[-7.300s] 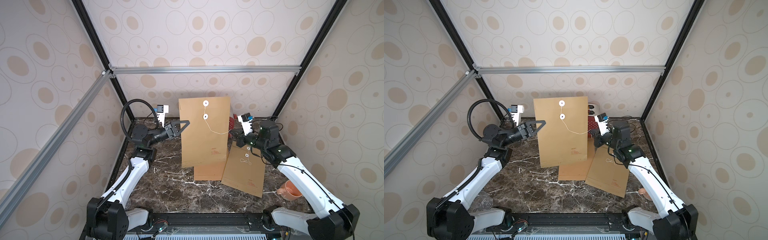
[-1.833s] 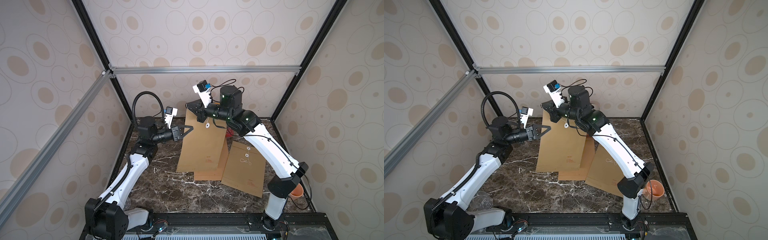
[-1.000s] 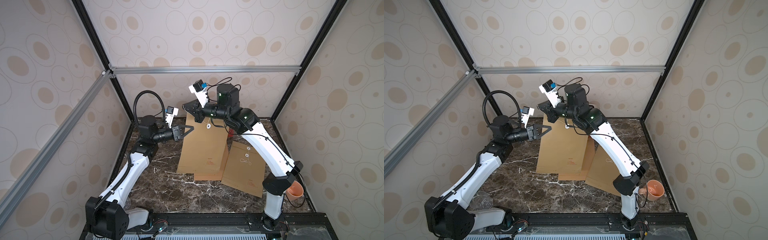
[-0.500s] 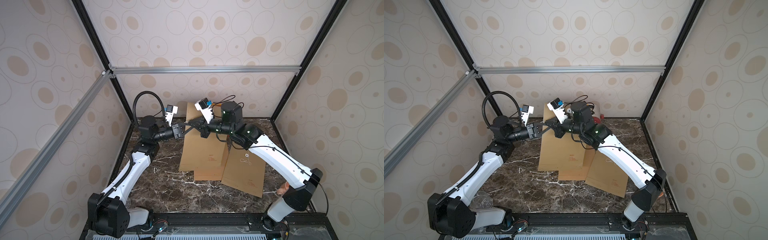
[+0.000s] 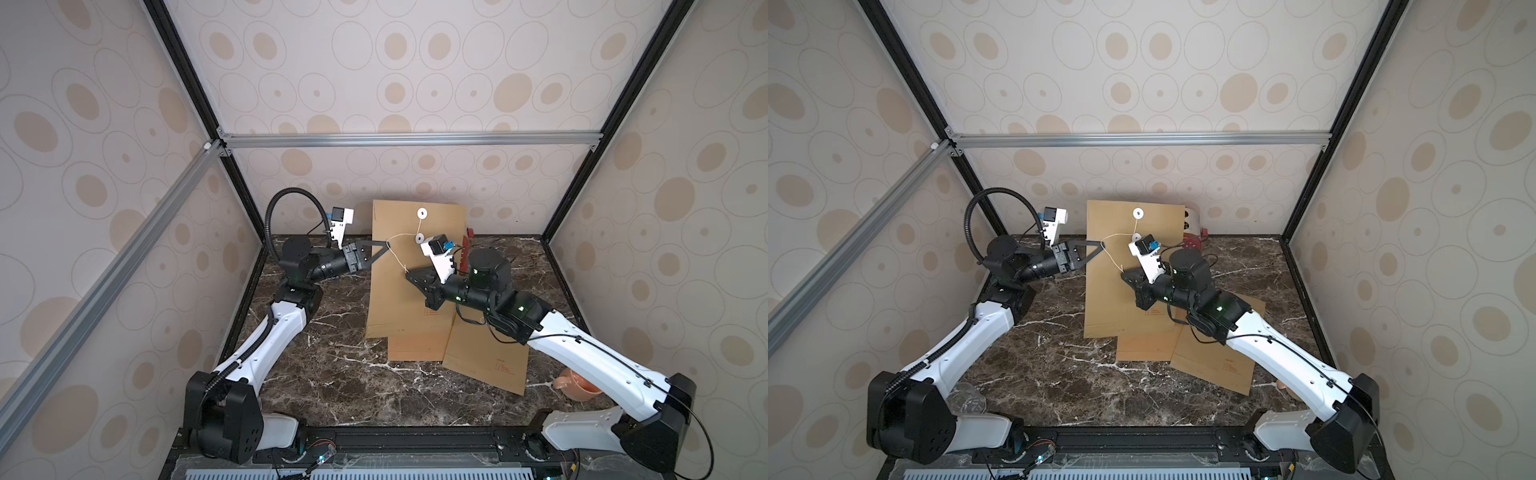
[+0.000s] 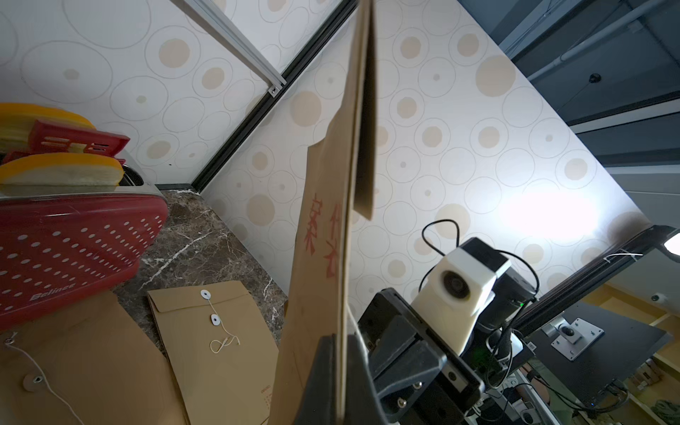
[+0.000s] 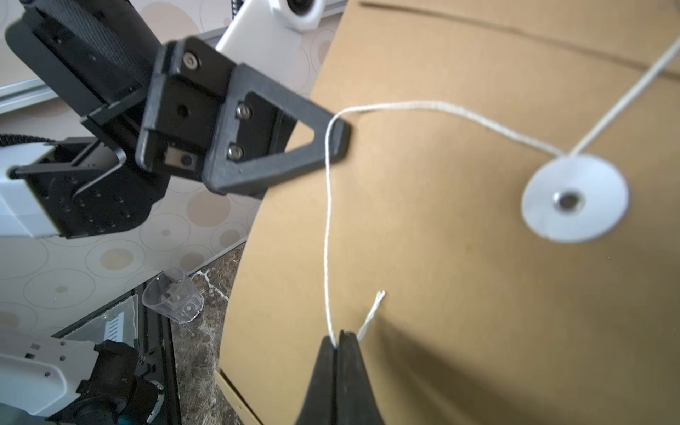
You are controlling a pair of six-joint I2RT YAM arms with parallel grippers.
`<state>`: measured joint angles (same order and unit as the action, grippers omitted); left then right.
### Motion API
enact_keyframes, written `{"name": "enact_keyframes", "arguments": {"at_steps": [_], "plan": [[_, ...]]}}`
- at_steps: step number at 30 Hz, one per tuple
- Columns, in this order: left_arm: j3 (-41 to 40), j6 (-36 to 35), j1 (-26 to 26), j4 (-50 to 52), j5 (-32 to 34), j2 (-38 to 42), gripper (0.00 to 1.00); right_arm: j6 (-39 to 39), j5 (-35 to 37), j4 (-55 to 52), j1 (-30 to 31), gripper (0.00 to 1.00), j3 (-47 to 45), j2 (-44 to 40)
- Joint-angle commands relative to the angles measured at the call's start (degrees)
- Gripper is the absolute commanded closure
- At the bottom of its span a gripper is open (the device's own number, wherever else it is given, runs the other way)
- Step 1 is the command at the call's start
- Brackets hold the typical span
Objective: Close the mouth of the file bag
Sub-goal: Close the file bag.
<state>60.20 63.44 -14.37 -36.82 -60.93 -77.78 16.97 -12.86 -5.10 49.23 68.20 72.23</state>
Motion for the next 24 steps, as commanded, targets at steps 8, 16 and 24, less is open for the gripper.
{"name": "enact_keyframes", "arguments": {"at_steps": [8, 16, 24], "plan": [[-0.3, 7.57, -0.31, -12.09, 0.2, -0.69, 1.0, 3.46, 5.84, 5.13, 0.35, 1.0, -8.65, -5.41], [-0.62, 13.19, -0.29, -19.08, 0.02, -2.46, 1.0, 4.41, 10.23, 5.5, 0.32, 1.0, -13.4, -8.59], [-0.37, 13.68, -0.36, -19.62, -0.73, -2.46, 1.0, 3.85, 13.26, 1.9, -0.14, 1.0, -13.89, -10.06]]}}
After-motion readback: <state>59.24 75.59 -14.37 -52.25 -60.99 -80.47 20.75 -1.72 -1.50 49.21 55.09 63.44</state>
